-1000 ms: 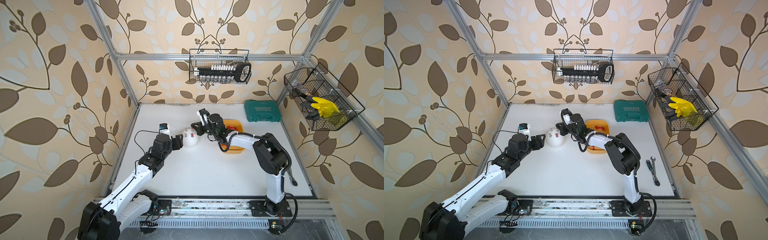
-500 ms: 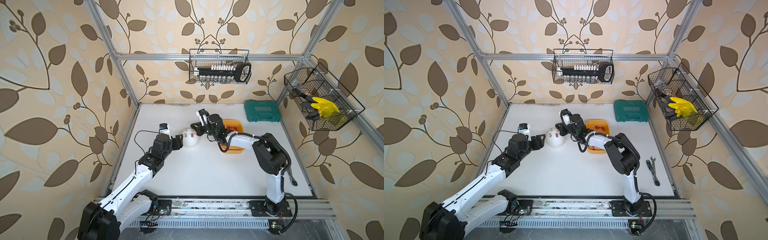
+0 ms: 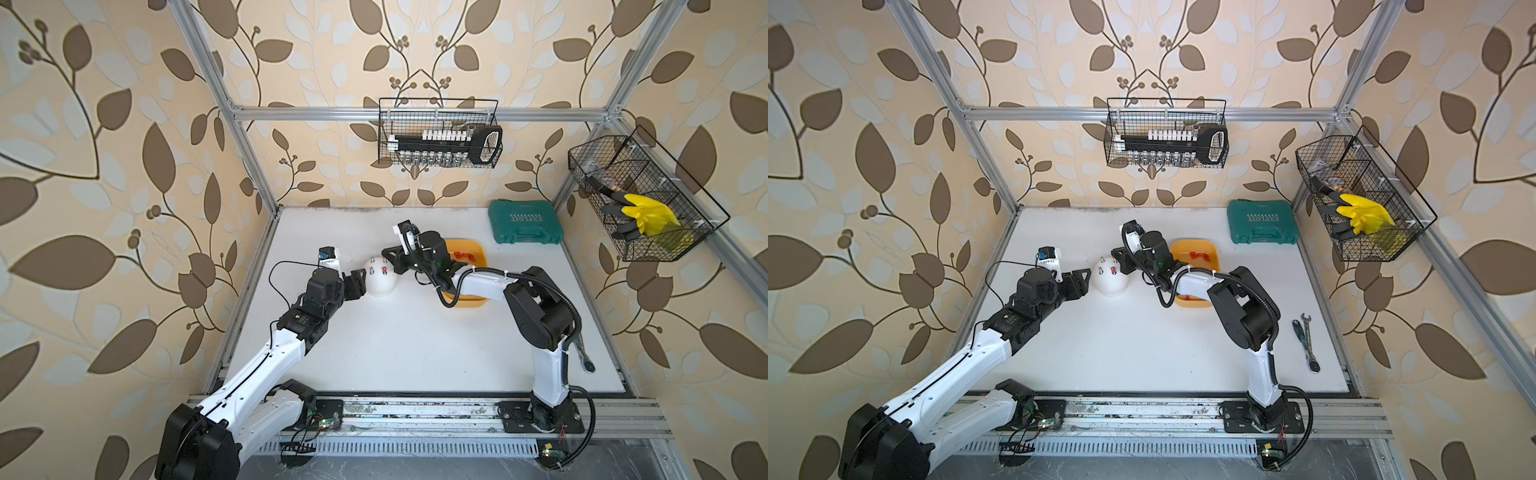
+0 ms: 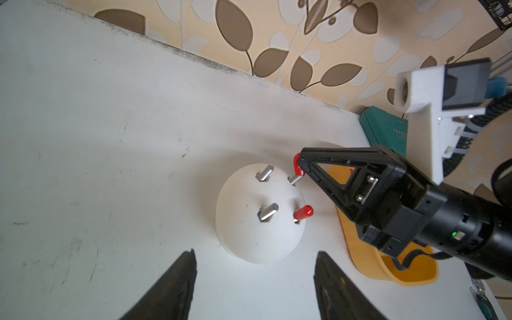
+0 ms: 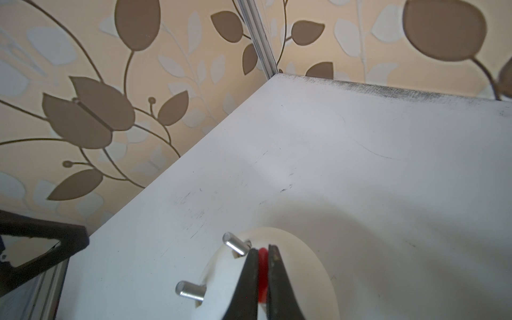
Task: Cover the protruding screws with screw protection sleeves
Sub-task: Attach the screw protection sleeve to the screw.
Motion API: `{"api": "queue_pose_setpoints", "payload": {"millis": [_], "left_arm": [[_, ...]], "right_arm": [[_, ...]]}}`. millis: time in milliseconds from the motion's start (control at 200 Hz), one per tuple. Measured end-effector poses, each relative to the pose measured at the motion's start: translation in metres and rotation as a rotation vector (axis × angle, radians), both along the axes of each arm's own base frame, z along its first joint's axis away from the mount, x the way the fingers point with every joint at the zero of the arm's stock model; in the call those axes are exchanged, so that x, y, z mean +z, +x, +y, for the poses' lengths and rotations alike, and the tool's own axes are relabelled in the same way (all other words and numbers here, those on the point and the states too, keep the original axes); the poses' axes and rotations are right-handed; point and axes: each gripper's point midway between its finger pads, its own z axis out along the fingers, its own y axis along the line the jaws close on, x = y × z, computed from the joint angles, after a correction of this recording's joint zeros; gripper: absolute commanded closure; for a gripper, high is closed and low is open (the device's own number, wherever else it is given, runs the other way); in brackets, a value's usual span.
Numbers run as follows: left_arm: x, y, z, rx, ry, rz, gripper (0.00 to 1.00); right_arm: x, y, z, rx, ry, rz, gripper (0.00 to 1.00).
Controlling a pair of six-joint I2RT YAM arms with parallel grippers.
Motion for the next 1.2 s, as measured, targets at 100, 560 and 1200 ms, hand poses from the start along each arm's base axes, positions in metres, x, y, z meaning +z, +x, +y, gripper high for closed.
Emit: {"api": "queue_pose_setpoints", "payload": {"millis": [100,560,1200], "left_arm": [[0.0,0.0,0.0,0.0,0.0,0.0,0.3],[0.0,0.0,0.0,0.0,0.0,0.0,0.3],[0.001,0.0,0.0,0.0,-0.001,-0.002,0.3]], "right_arm": [[0.0,0.0,0.0,0.001,-0.002,-0.002,0.91],[0.0,-0.001,-0.002,-0.001,-0.003,-0.013,0.91],[0.001,-0.007,-0.01,-0.011,0.008,-0.043,0.91]]}}
